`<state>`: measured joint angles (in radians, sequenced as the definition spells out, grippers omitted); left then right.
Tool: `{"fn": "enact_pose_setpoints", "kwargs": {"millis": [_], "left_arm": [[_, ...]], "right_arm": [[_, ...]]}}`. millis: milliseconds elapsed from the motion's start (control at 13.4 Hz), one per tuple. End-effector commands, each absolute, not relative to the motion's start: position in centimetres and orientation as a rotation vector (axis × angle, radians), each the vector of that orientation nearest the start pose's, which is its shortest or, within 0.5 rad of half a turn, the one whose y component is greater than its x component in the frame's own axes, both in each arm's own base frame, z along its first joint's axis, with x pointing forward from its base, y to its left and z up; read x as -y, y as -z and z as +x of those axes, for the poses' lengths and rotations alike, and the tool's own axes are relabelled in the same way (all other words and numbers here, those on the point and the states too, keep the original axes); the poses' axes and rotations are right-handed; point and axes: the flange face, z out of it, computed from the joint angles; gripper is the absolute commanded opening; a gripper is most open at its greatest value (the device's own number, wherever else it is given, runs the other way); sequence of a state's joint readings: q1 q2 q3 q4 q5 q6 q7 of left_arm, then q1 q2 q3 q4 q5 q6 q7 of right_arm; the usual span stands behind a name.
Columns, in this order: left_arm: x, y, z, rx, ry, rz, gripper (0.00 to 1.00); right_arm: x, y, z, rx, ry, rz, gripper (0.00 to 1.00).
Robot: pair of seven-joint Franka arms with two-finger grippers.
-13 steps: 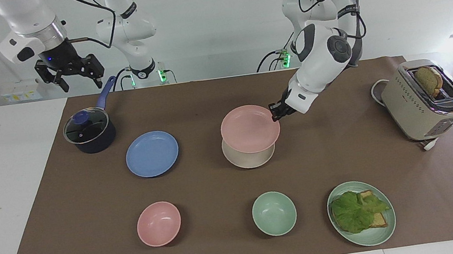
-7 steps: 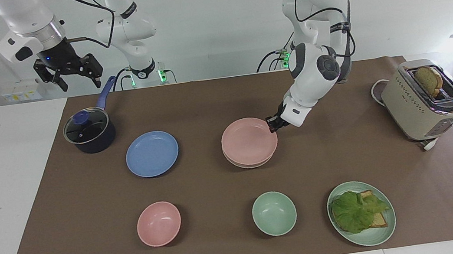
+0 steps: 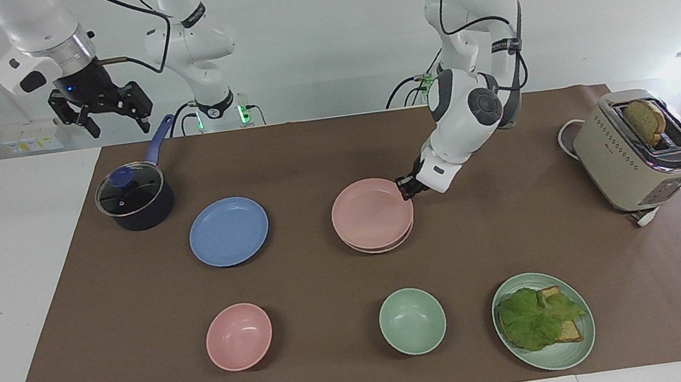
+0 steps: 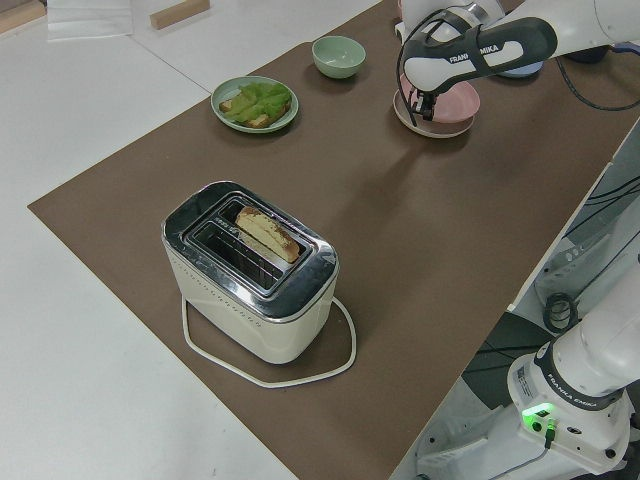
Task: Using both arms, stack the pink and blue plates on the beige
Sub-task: 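Open the left gripper to release the pink plate, then withdraw the left gripper while the right gripper reaches the blue plate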
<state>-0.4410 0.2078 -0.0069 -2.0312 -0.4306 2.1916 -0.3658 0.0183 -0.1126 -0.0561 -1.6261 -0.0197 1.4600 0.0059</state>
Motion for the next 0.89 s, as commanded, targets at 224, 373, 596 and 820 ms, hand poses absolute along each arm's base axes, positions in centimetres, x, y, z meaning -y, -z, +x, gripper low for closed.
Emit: {"fn": "enact_pose_setpoints", "kwargs": {"millis": [224, 373, 596, 820], "left_arm": [[25.8, -35.2, 52.1, 0.324, -0.279, -3.425, 1.00], [23.1, -36.9, 53.7, 0.361, -0.247, -3.414, 1.00], [18.5, -40.7, 56.3, 0.319, -0.244, -3.328, 1.00], [13.4, -45.5, 58.1, 0.216, -0.230, -3.242, 1.00]], "right_arm": [[2.7, -64.8, 49.5, -0.040, -0.096, -3.131, 1.00], [2.7, -64.5, 49.5, -0.042, -0.077, -3.132, 1.00], [2.8, -64.4, 50.1, -0.048, -0.015, -3.147, 1.00], [2.5, -60.5, 50.9, -0.033, -0.043, -3.134, 1.00]]}}
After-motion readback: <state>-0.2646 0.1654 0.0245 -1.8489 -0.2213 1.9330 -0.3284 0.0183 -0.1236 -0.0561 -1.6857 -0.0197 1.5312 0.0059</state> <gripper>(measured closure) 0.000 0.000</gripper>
